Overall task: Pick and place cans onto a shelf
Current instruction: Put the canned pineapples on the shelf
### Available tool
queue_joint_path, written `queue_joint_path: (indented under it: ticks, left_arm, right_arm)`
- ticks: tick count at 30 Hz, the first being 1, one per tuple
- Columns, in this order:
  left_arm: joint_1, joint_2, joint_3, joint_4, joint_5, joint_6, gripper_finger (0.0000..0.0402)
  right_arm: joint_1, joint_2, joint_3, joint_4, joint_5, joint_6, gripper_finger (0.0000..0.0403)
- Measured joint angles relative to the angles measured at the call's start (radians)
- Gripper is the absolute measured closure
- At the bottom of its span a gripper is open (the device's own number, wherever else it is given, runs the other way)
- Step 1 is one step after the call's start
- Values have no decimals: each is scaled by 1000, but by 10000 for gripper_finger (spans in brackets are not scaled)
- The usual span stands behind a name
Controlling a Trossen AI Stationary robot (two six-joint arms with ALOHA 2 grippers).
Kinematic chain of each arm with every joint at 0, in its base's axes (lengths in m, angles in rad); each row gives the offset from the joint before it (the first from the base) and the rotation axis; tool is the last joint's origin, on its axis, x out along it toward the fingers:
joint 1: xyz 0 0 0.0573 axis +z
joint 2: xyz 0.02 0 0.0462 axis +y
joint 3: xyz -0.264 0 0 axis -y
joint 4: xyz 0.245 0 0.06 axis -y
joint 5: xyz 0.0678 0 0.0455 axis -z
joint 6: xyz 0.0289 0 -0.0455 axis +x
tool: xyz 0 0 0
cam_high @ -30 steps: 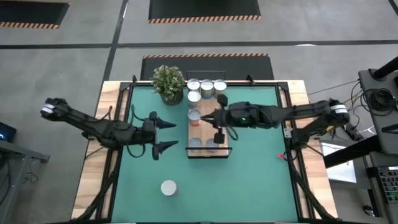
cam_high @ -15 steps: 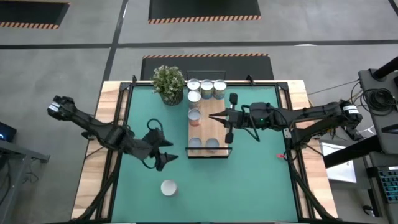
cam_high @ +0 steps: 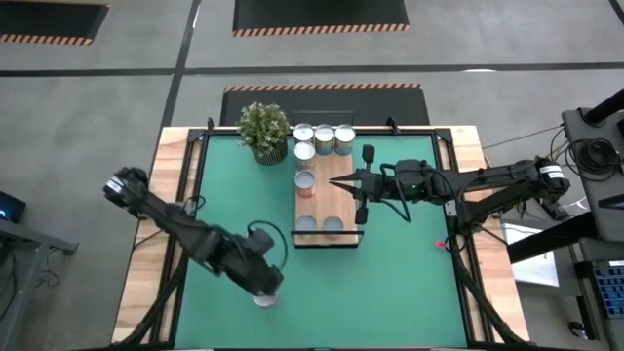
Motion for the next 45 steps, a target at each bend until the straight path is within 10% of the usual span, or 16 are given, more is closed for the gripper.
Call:
queue_joint_path:
  ticks: [13,45]
  left_arm:
    - [-64,305,283,-217,76,-186,79]
    - [-138,373,266,-262,45,-433,28]
  right_arm:
    - [0,0,0,0,-1,-23,390]
    - [2,-7,0,-47,-1,21,390]
